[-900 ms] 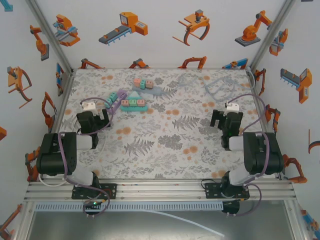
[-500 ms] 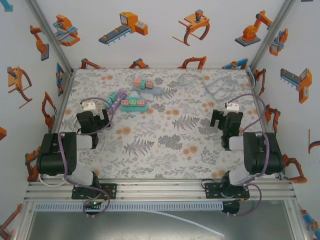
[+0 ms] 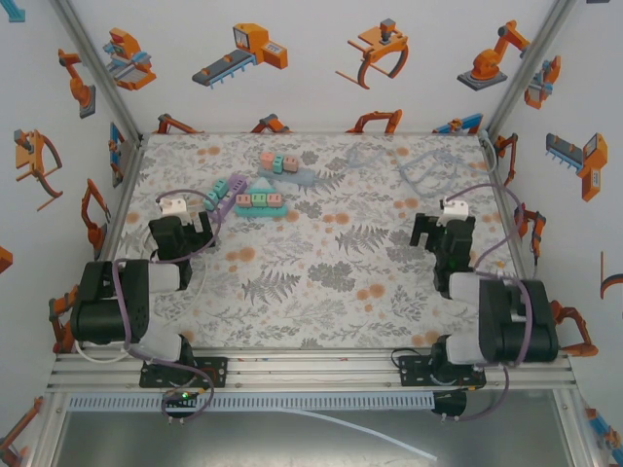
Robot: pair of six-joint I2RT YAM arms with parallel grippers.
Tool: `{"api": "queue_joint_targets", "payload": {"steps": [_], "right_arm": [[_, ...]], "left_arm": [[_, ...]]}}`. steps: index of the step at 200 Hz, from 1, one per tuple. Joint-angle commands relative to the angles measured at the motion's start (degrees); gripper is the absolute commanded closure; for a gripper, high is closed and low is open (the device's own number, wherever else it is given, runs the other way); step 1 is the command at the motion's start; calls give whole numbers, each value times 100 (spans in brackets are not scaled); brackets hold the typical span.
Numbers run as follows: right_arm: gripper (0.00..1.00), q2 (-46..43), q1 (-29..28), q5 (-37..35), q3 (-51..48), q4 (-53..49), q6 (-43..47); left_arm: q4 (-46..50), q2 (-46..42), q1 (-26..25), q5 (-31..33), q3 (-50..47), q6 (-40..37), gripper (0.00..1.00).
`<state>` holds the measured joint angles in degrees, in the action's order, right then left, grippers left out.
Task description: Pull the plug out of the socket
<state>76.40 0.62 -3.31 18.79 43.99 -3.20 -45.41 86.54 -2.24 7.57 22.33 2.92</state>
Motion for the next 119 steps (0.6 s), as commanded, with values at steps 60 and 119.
{"api": "queue_joint_targets", "payload": {"steps": [60,119], "right_arm": [[8,-2882,-1378,1736,1858,-5491,-1446],[7,-1591,-3691,2584,3323,-6711,-324]], "left_arm": [[4282,-2926,-674,-607,1661,944,3],[5484,-659,-1714,-3379,4551,-2069,3]]}}
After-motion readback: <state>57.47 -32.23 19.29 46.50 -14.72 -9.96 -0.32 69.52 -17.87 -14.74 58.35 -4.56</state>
